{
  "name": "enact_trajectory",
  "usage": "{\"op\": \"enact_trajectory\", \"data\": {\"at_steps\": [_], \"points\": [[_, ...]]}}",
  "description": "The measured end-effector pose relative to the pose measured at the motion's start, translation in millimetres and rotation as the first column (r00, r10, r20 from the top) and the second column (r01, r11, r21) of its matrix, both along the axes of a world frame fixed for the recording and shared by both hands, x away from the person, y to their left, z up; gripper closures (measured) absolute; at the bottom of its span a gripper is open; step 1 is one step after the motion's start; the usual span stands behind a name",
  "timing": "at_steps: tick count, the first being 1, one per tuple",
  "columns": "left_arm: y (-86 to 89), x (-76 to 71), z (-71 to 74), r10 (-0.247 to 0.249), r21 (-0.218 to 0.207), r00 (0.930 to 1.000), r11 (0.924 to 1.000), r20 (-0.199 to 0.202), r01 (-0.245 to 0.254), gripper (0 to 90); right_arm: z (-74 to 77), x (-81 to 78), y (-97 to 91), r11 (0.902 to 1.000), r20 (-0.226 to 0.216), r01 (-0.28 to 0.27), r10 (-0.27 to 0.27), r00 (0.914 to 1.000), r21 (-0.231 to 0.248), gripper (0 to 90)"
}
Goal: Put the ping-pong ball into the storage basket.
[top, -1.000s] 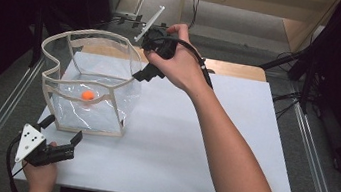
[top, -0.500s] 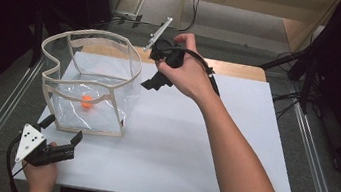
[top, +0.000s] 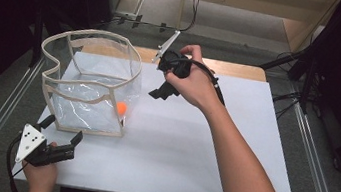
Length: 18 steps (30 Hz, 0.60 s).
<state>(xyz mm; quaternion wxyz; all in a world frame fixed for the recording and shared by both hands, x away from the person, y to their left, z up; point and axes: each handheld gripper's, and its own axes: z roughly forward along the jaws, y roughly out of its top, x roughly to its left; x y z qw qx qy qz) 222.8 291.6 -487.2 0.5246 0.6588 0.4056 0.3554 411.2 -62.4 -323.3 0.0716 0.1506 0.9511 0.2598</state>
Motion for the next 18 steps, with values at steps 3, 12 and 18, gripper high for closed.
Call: {"op": "enact_trajectory", "data": {"at_steps": [3, 12, 18], "points": [[-0.1, 0.0, 0.0, -0.001, 0.001, 1.0, 1.0, 0.0, 0.001, 0.1, -5.8, -1.5, -2.5, 1.0, -0.002, 0.001, -0.001, 1.0, -0.002, 0.0], [-0.1, 0.0, -0.1, 0.0, 0.001, 1.0, 1.0, 0.0, 0.0, 0.1, -18.8, -8.3, -9.4, 0.9999, -0.008, 0.006, -0.006, 0.9999, -0.014, 0.0], [0.3, -0.1, 0.0, -0.002, 0.003, 1.0, 1.0, -0.002, 0.002, 0.1, -25.4, -11.5, -16.6, 1.0, -0.011, 0.006, -0.006, 0.9999, -0.008, 0.0]]}}
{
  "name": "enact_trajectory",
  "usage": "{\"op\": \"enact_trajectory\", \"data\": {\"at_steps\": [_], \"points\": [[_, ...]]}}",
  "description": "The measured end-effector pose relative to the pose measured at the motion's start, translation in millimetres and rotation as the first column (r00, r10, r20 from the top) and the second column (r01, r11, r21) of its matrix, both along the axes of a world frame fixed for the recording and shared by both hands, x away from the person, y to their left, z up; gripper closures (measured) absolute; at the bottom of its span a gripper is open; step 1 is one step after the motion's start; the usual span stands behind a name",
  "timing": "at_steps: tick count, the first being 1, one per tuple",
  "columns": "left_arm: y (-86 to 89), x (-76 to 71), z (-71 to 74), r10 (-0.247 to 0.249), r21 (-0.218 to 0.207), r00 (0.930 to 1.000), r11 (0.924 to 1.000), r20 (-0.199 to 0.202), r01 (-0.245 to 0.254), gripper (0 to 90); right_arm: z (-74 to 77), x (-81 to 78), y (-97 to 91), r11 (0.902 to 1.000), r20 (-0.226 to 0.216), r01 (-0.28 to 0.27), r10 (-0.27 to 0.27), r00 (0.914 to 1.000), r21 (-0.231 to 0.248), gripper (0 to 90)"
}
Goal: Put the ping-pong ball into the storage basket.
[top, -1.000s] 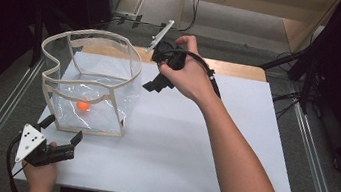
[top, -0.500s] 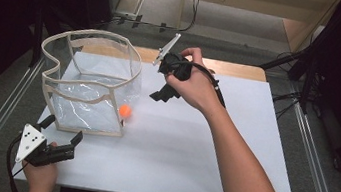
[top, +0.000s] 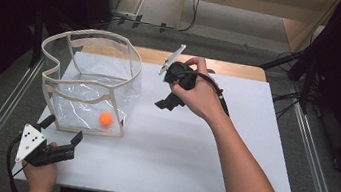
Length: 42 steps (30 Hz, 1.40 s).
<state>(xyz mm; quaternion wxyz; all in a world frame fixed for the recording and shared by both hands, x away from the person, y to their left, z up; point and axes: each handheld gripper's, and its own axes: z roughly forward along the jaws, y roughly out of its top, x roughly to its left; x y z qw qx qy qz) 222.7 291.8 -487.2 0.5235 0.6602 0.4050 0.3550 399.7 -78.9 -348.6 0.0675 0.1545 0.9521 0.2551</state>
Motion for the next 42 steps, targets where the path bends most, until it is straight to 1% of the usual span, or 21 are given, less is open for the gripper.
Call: {"op": "enact_trajectory", "data": {"at_steps": [5, 8, 9, 13, 20, 22, 23, 24, 25, 26, 28, 30, 33, 34, 35, 36, 40, 41, 42], "points": [[0.0, 0.0, 0.0, 0.0, 0.0, 1.0, 1.0, 0.0, 0.0, 0.1, -4.3, -4.3, -6.3, 1.0, -0.004, 0.009, -0.009, 0.9999, -0.001, 0.0], [-0.1, 0.0, 0.0, 0.0, 0.0, 1.0, 1.0, 0.0, 0.0, 0.1, -7.2, -5.7, -10.8, 1.0, 0.001, 0.008, -0.008, 1.0, 0.003, 0.0], [0.0, -0.1, 0.0, 0.0, 0.001, 1.0, 1.0, 0.0, 0.0, 0.1, -7.9, -6.7, -11.5, 0.9999, -0.004, 0.015, -0.015, 0.9999, 0.004, 0.0], [0.0, -0.1, 0.0, 0.001, 0.0, 1.0, 1.0, 0.0, -0.001, 0.0, -10.6, -9.8, -16.6, 0.9998, 0.005, 0.003, -0.003, 1.0, 0.018, 0.0], [0.1, -0.1, 0.0, 0.0, 0.0, 1.0, 1.0, 0.0, 0.0, 0.1, -17.5, -14.0, -26.2, 0.9995, -0.004, 0.024, -0.024, 0.9997, 0.021, 0.0], [0.1, -0.1, 0.0, 0.0, 0.0, 1.0, 1.0, 0.0, 0.0, 0.1, -19.7, -14.1, -29.5, 0.9994, 0.003, 0.019, -0.019, 0.9998, 0.029, 0.0], [0.1, -0.1, 0.0, 0.0, 0.0, 1.0, 1.0, 0.0, 0.0, 0.1, -20.9, -15.7, -31.2, 0.999, -0.003, 0.031, -0.031, 0.9995, 0.032, 0.0], [0.1, -0.1, 0.0, 0.0, 0.001, 1.0, 1.0, -0.001, 0.0, 0.1, -21.4, -15.9, -32.4, 0.9992, 0.0, 0.029, -0.029, 0.9996, 0.026, 0.0], [0.1, -0.1, 0.0, 0.0, 0.001, 1.0, 1.0, 0.0, 0.0, 0.1, -22.7, -16.7, -33.7, 0.999, -0.001, 0.032, -0.032, 0.9995, 0.031, 0.0], [0.0, 0.0, -0.1, 0.0, 0.001, 1.0, 1.0, 0.0, 0.0, 0.1, -23.8, -16.8, -34.9, 0.9991, 0.003, 0.023, -0.023, 0.9997, 0.035, 0.0], [-0.1, -0.1, -0.1, 0.0, 0.002, 1.0, 1.0, 0.0, 0.0, 0.1, -25.5, -18.7, -37.5, 0.999, -0.001, 0.034, -0.034, 0.9994, 0.03, 0.0], [-0.2, -0.1, -0.1, 0.0, 0.002, 1.0, 1.0, 0.001, 0.0, 0.1, -27.8, -19.8, -39.9, 0.9988, -0.009, 0.031, -0.03, 0.9995, 0.037, 0.0], [-0.3, -0.2, -0.2, 0.0, 0.003, 1.0, 1.0, 0.001, 0.0, 0.1, -31.7, -21.2, -43.3, 0.9985, -0.008, 0.023, -0.022, 0.9997, 0.049, 0.0], [-0.2, -0.3, -0.1, 0.0, 0.004, 1.0, 1.0, 0.001, 0.0, 0.1, -32.7, -21.9, -44.2, 0.9988, -0.009, 0.025, -0.024, 0.9997, 0.043, 0.0], [-0.3, -0.3, -0.1, 0.0, 0.004, 1.0, 1.0, 0.001, 0.0, 0.1, -34.6, -22.3, -45.0, 0.9985, -0.006, 0.019, -0.019, 0.9998, 0.051, 0.0], [-0.3, -0.2, -0.2, 0.001, 0.004, 1.0, 1.0, 0.001, -0.001, 0.1, -35.6, -23.5, -46.0, 0.9984, -0.013, 0.028, -0.027, 0.9995, 0.05, 0.0], [-0.4, -0.3, -0.1, 0.0, 0.006, 1.0, 1.0, 0.001, 0.0, 0.1, -40.9, -26.1, -50.8, 0.9976, -0.014, 0.038, -0.037, 0.9992, 0.058, 0.0], [-0.4, -0.3, -0.1, 0.0, 0.006, 1.0, 1.0, 0.001, 0.0, 0.1, -42.6, -26.1, -52.3, 0.9976, -0.011, 0.029, -0.029, 0.9995, 0.063, 0.0], [-0.5, -0.3, -0.2, 0.0, 0.005, 1.0, 1.0, 0.0, 0.0, 0.1, -43.9, -27.4, -53.8, 0.9972, -0.019, 0.041, -0.04, 0.999, 0.062, 0.0]]}}
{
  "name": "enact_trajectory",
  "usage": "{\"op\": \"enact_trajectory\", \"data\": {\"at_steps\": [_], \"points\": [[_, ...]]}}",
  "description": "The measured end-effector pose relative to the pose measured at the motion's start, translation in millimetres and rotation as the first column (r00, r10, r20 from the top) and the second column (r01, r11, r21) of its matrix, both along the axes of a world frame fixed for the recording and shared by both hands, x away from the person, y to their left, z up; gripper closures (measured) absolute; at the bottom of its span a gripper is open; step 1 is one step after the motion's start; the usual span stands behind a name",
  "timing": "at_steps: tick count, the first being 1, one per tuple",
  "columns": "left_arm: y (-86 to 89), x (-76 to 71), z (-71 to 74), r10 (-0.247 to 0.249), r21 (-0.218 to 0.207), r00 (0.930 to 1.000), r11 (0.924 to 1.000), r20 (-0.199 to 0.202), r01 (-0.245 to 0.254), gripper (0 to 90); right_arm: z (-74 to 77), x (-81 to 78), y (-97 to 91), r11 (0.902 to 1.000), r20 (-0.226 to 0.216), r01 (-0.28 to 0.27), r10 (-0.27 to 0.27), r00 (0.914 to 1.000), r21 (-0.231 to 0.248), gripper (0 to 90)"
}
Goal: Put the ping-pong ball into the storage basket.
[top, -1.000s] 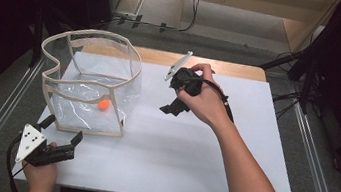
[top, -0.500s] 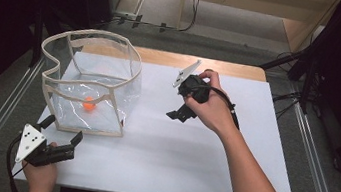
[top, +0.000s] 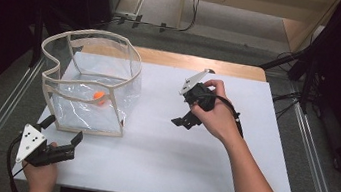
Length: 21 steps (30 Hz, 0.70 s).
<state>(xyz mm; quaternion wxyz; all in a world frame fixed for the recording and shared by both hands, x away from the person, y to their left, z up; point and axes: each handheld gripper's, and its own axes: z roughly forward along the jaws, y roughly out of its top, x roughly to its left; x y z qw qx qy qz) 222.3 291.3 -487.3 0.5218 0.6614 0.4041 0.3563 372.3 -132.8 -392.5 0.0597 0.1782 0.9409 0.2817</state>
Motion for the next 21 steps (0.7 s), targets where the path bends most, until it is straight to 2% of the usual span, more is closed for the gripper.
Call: {"op": "enact_trajectory", "data": {"at_steps": [12, 21], "points": [[-0.3, -0.1, 0.0, -0.001, 0.007, 1.0, 1.0, -0.001, 0.001, 0.1, -18.4, -7.9, -17.3, 0.9995, -0.013, 0.02, -0.019, 0.9997, 0.025, 0.0], [-0.7, -0.3, -0.1, 0.0, 0.008, 1.0, 1.0, -0.001, 0.0, 0.1, -34.1, -15.7, -35.9, 0.9968, -0.027, 0.059, -0.058, 0.998, 0.054, 0.0]]}}
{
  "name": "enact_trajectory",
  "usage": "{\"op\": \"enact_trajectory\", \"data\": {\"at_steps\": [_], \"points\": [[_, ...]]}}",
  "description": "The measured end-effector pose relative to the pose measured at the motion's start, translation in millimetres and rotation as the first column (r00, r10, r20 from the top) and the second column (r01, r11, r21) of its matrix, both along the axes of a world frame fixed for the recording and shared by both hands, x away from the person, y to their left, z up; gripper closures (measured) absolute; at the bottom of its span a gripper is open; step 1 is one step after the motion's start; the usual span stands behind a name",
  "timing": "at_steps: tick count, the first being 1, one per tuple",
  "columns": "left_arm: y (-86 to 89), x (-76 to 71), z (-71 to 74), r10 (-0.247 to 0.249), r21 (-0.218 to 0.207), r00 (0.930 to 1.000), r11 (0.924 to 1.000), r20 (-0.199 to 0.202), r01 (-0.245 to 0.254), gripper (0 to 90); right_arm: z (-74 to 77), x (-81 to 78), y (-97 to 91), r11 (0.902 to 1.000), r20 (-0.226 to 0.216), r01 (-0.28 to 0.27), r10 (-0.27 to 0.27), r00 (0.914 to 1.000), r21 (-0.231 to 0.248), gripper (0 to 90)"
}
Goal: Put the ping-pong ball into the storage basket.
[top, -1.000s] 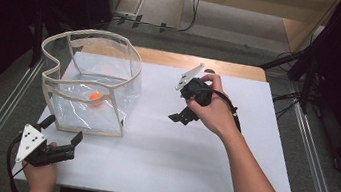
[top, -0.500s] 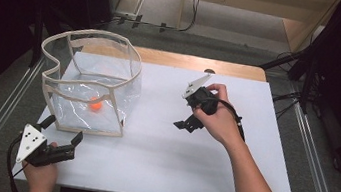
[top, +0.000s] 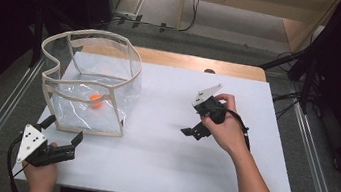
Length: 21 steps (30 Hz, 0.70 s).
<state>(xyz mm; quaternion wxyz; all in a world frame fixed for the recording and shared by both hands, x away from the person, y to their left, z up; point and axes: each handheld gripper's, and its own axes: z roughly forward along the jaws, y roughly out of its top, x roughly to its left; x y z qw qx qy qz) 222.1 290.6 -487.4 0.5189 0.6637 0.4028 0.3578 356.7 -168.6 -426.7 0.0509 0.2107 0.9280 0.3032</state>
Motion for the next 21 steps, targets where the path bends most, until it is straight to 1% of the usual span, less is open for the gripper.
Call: {"op": "enact_trajectory", "data": {"at_steps": [4, 7, 9, 10, 12, 15, 16, 21], "points": [[-0.4, 0.0, -0.1, 0.001, 0.0, 1.0, 1.0, -0.001, -0.001, 0.1, -6.6, -3.1, -8.6, 0.9998, 0.003, 0.012, -0.013, 0.9999, 0.018, 0.0], [-0.8, -0.2, -0.1, 0.002, 0.002, 1.0, 1.0, 0.0, -0.002, 0.1, -10.1, -5.1, -12.8, 0.9995, -0.003, 0.019, -0.019, 0.9998, 0.026, 0.0], [-0.7, -0.3, -0.1, 0.002, 0.003, 1.0, 1.0, -0.001, -0.002, 0.1, -14.9, -8.2, -20.4, 0.9987, -0.001, 0.028, -0.028, 0.9996, 0.042, 0.0], [-0.7, -0.3, -0.1, 0.002, 0.003, 1.0, 1.0, -0.001, -0.002, 0.1, -14.9, -8.2, -20.4, 0.9987, -0.001, 0.028, -0.028, 0.9996, 0.042, 0.0], [-0.6, -0.3, -0.1, 0.002, 0.003, 1.0, 1.0, -0.001, -0.002, 0.1, -19.2, -11.6, -26.6, 0.9974, -0.005, 0.045, -0.045, 0.999, 0.056, 0.0], [-0.8, -0.3, -0.1, 0.002, 0.003, 1.0, 1.0, 0.0, -0.002, 0.1, -22.3, -13.2, -30.9, 0.9969, -0.002, 0.051, -0.051, 0.9987, 0.061, 0.0], [-0.8, -0.4, -0.1, 0.002, 0.003, 1.0, 1.0, 0.0, -0.002, 0.1, -25.1, -15.3, -35.2, 0.9954, -0.004, 0.061, -0.061, 0.9982, 0.074, 0.0], [-0.9, -0.4, -0.1, 0.002, 0.004, 1.0, 1.0, 0.0, -0.002, 0.1, -31.6, -20.5, -44.7, 0.9925, -0.002, 0.081, -0.082, 0.9967, 0.091, 0.0]]}}
